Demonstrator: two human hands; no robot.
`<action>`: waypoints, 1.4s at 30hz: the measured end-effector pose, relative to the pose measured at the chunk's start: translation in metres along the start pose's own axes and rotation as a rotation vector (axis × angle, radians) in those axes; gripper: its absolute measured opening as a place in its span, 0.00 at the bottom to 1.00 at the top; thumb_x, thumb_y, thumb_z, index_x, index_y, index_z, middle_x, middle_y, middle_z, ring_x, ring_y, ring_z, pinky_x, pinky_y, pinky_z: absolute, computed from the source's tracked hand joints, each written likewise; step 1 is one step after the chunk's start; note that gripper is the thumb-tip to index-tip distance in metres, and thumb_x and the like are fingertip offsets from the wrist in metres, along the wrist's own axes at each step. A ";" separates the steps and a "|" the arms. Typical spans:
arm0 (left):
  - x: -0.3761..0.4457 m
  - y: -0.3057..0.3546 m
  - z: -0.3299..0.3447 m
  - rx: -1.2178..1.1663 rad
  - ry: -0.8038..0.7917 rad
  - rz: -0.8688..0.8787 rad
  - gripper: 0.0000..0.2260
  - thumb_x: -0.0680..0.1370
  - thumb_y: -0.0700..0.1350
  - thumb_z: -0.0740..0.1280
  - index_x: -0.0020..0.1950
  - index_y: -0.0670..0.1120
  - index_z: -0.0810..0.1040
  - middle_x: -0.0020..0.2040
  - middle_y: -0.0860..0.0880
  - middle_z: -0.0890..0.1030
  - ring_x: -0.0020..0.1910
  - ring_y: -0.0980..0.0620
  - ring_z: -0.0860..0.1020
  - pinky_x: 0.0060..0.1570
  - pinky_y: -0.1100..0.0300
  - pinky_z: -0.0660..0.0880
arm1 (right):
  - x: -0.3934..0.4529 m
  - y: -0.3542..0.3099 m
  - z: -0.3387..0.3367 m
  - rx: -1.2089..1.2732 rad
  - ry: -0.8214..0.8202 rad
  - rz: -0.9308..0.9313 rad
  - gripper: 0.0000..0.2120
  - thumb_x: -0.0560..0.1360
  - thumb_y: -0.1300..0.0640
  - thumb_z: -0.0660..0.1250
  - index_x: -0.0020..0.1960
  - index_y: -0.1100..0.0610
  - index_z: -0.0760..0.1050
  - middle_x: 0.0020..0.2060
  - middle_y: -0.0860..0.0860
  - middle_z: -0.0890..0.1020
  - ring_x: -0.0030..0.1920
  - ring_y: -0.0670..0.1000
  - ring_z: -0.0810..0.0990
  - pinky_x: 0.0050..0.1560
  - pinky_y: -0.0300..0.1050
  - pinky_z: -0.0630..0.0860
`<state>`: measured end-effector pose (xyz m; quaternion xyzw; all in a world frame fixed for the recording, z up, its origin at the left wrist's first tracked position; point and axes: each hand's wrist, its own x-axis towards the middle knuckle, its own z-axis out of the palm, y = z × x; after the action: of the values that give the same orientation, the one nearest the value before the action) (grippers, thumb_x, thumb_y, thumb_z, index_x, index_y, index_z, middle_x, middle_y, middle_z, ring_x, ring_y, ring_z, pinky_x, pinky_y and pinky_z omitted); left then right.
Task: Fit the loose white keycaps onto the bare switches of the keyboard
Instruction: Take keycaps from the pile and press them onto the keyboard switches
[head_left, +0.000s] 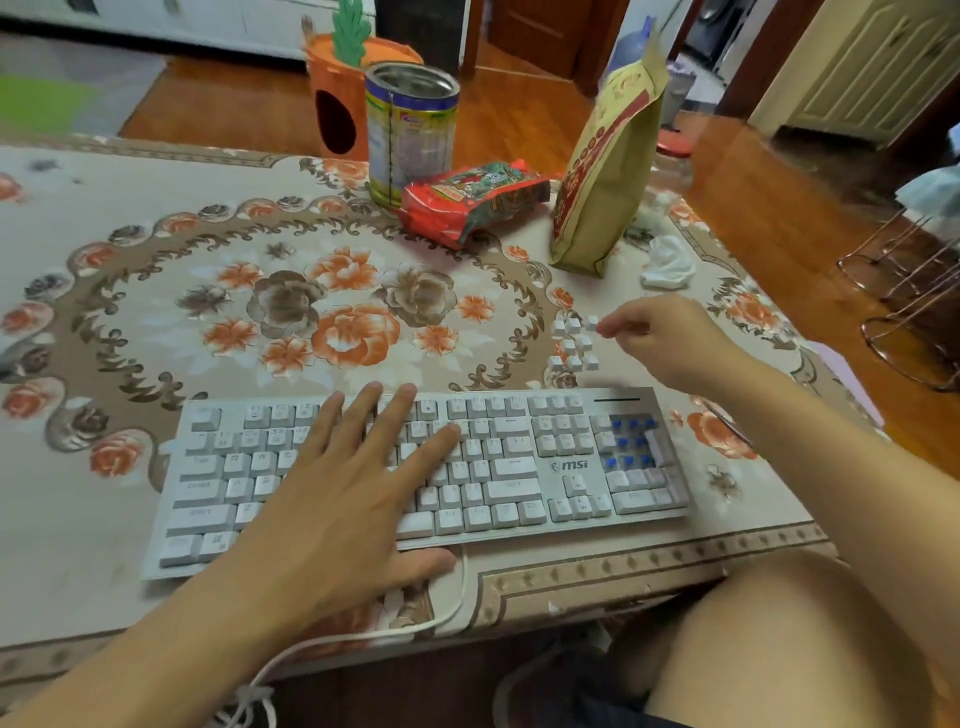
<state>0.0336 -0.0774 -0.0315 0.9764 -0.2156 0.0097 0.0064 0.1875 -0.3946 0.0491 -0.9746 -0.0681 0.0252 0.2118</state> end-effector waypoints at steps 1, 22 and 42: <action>0.000 -0.001 0.000 0.002 0.000 0.002 0.47 0.70 0.81 0.54 0.84 0.59 0.53 0.83 0.39 0.56 0.81 0.35 0.55 0.75 0.37 0.50 | 0.014 -0.001 0.005 -0.039 -0.013 -0.010 0.13 0.79 0.64 0.64 0.57 0.54 0.83 0.53 0.48 0.85 0.52 0.47 0.80 0.54 0.39 0.73; 0.005 -0.012 -0.007 -0.037 0.011 0.016 0.49 0.69 0.84 0.51 0.84 0.59 0.51 0.82 0.39 0.59 0.80 0.35 0.58 0.78 0.36 0.51 | 0.029 -0.040 0.028 -0.059 0.048 -0.241 0.07 0.77 0.60 0.70 0.53 0.52 0.83 0.46 0.46 0.79 0.45 0.48 0.77 0.48 0.41 0.75; 0.015 -0.012 -0.014 0.030 -0.055 0.079 0.51 0.69 0.84 0.50 0.84 0.58 0.42 0.78 0.37 0.65 0.77 0.35 0.63 0.78 0.37 0.55 | -0.094 0.031 0.023 0.189 0.123 -0.074 0.08 0.73 0.62 0.75 0.48 0.51 0.80 0.42 0.42 0.83 0.45 0.40 0.81 0.51 0.33 0.77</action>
<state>0.0523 -0.0724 -0.0175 0.9670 -0.2540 -0.0134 -0.0144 0.0965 -0.4266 0.0176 -0.9469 -0.0881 -0.0363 0.3072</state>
